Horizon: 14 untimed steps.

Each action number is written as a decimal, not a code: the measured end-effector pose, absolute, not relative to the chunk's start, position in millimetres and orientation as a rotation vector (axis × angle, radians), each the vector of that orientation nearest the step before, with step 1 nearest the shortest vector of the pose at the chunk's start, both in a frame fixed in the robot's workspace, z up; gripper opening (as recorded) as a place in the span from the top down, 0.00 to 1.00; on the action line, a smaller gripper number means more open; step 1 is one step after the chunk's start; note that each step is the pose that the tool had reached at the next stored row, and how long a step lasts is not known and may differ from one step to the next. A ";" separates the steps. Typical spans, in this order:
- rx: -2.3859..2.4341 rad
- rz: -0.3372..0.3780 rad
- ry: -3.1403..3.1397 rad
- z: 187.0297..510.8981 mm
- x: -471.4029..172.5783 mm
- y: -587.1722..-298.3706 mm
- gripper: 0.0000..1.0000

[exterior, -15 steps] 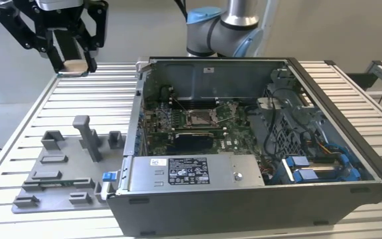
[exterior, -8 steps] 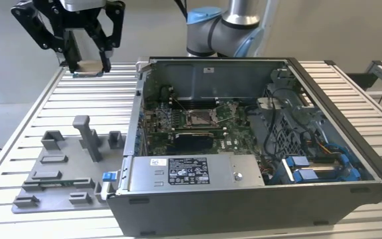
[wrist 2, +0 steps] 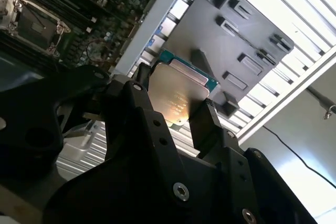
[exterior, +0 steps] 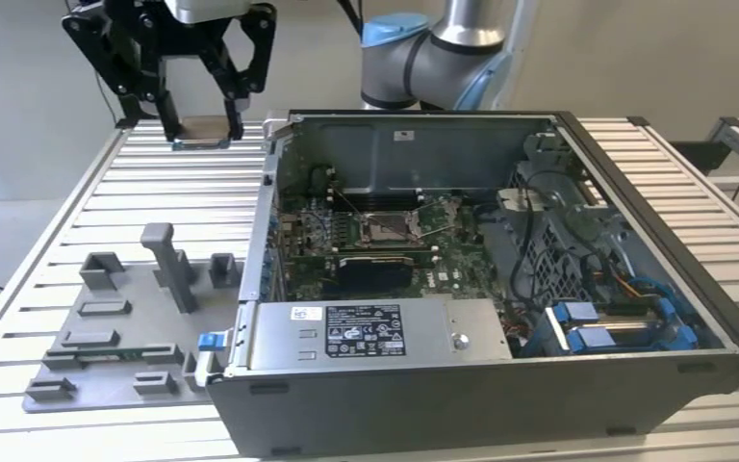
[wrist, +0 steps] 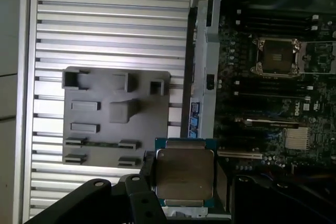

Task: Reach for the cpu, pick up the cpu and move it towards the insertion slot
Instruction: 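Pick up the cpu and move it towards the insertion slot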

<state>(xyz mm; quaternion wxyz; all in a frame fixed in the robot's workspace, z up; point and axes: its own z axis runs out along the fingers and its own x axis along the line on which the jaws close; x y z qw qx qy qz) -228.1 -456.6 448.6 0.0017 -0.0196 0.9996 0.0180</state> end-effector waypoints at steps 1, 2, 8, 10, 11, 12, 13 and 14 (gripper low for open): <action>-0.062 0.057 3.137 448.5 -225.3 -456.6 1.00; -0.062 0.056 3.137 448.3 -223.0 -456.6 1.00; -0.062 0.053 3.135 446.9 -211.7 -455.9 1.00; -0.062 0.051 3.134 446.4 -207.9 -455.8 1.00; -0.062 0.049 3.133 446.0 -206.1 -455.5 1.00; -0.062 0.047 3.132 445.7 -204.4 -455.3 1.00; -0.062 0.046 3.131 445.2 -202.5 -455.1 1.00; -0.062 0.045 3.131 444.9 -200.4 -455.1 1.00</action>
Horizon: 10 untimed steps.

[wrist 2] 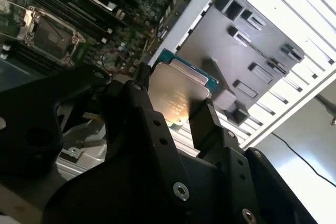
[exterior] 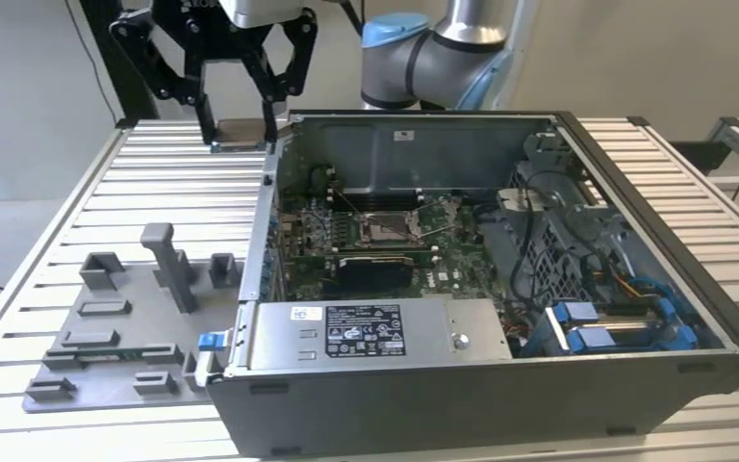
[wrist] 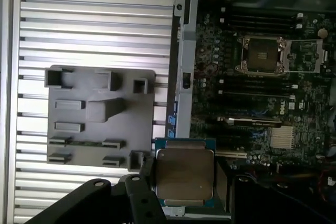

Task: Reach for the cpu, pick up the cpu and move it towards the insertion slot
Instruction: 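Pick up the cpu and move it towards the insertion slot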

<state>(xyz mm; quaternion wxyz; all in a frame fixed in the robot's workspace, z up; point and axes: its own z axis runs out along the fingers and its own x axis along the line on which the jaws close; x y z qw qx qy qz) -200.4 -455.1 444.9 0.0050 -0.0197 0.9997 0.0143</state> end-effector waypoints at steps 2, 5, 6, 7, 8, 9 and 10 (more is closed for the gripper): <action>-0.062 0.043 3.129 444.3 -196.5 -455.0 1.00; -0.062 0.040 3.128 443.2 -190.0 -454.8 1.00; -0.062 0.040 3.128 442.9 -187.1 -454.7 1.00; -0.062 0.039 3.127 442.4 -184.2 -454.7 1.00; -0.062 0.038 3.127 441.9 -180.8 -454.7 1.00; -0.062 0.037 3.127 441.4 -177.1 -454.6 1.00; -0.062 0.037 3.127 440.9 -172.5 -454.5 1.00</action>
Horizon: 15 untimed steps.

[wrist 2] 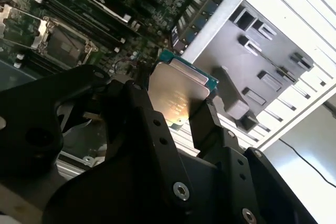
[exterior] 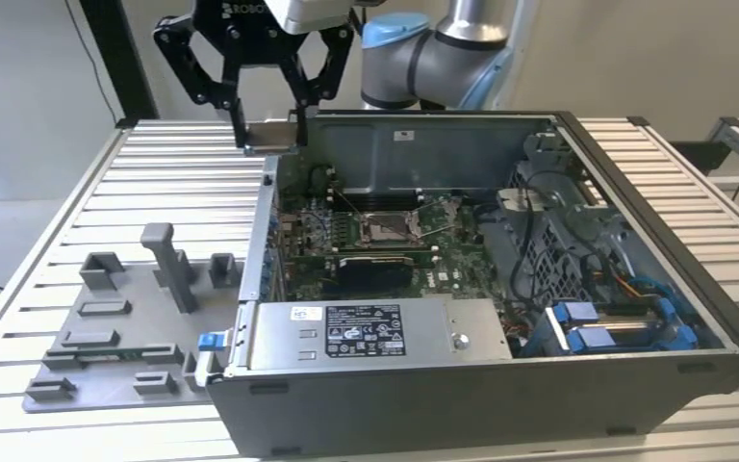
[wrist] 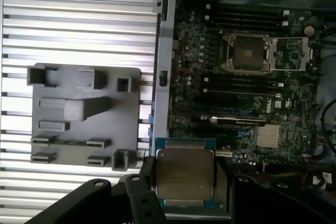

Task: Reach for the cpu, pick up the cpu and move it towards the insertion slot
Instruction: 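Pick up the cpu and move it towards the insertion slot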

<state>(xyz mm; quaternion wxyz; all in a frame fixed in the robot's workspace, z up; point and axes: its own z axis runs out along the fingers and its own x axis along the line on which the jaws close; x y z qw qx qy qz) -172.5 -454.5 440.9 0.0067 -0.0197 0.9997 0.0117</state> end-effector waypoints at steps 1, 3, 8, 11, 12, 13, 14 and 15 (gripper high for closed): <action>-0.062 0.036 3.127 440.5 -168.0 -454.2 1.00; -0.062 0.035 3.127 439.5 -158.6 -453.5 1.00; -0.062 0.031 3.127 437.9 -135.7 -451.6 1.00; -0.062 0.031 3.127 437.7 -122.5 -451.2 1.00; -0.062 0.031 3.127 437.7 -119.2 -451.2 1.00; -0.062 0.031 3.127 437.7 -115.2 -451.2 1.00; -0.062 0.031 3.127 437.7 -110.9 -451.2 1.00; -0.062 0.031 3.127 437.7 -106.4 -451.2 1.00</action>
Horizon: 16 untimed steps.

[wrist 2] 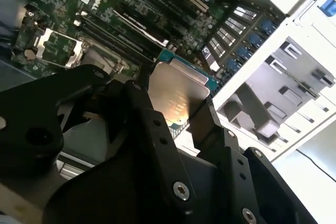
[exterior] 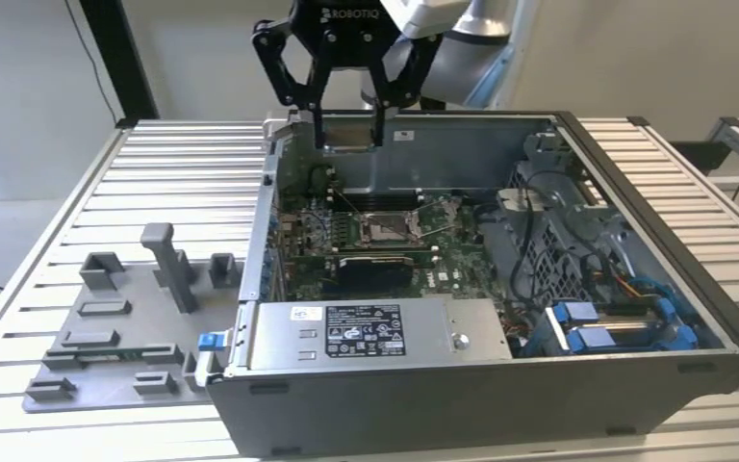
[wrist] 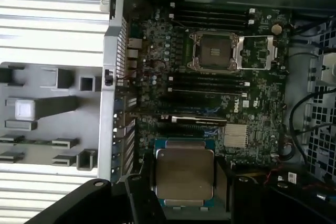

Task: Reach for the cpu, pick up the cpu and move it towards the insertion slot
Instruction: 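Pick up the cpu and move it towards the insertion slot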

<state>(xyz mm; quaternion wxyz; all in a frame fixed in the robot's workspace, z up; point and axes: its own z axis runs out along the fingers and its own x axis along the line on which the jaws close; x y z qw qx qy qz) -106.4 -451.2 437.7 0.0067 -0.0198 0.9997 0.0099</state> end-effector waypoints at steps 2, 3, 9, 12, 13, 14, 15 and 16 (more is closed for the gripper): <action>-0.062 0.031 3.127 437.7 -97.6 -451.1 1.00; -0.062 0.031 3.127 437.7 -93.5 -451.0 1.00; -0.062 0.031 3.127 437.5 -72.0 -450.9 1.00; -0.062 0.031 3.127 437.5 -64.0 -450.8 1.00; -0.062 0.031 3.127 437.5 -61.5 -450.8 1.00; -0.062 0.031 3.127 437.5 -59.6 -450.8 1.00; -0.062 0.031 3.127 437.5 -58.3 -450.7 1.00; -0.062 0.031 3.127 437.5 -57.5 -450.7 1.00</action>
